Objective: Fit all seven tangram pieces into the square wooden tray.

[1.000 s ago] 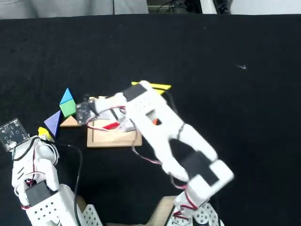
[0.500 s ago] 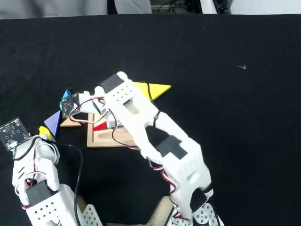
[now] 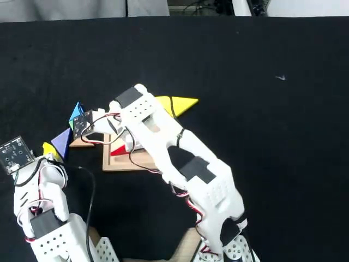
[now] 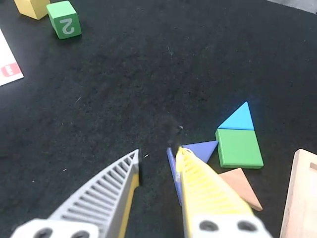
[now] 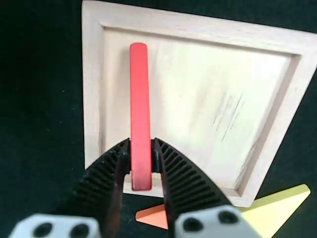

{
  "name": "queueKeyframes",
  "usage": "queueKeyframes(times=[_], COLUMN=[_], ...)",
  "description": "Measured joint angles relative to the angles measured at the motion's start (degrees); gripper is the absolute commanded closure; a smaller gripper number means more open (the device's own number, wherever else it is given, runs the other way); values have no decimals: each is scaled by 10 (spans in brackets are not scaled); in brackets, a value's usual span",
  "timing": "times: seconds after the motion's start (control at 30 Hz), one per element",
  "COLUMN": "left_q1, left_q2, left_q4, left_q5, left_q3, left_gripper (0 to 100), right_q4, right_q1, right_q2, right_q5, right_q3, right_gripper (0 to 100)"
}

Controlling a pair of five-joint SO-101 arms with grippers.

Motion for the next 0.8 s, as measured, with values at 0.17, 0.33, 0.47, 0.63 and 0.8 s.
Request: queueKeyframes(times=[0.17, 0.33, 0.47, 0.63, 0.8], left_q1=[0, 0, 0, 0, 0], left_q2=[0, 0, 0, 0, 0], left_q4=[-1, -1, -1, -1, -3], left_q5=[0, 0, 0, 0, 0], left_q3=[0, 0, 0, 0, 0], left_gripper=[870, 870, 870, 870, 870], right_q4=[6, 6, 7, 7, 7], right_q1=[-33, -40, -40, -34, -29], right_q2=[4, 4, 4, 4, 4], right_q5=[-49, -82, -87, -88, -88], right_q3=[11, 14, 14, 14, 14], right_gripper=[988, 988, 988, 988, 988])
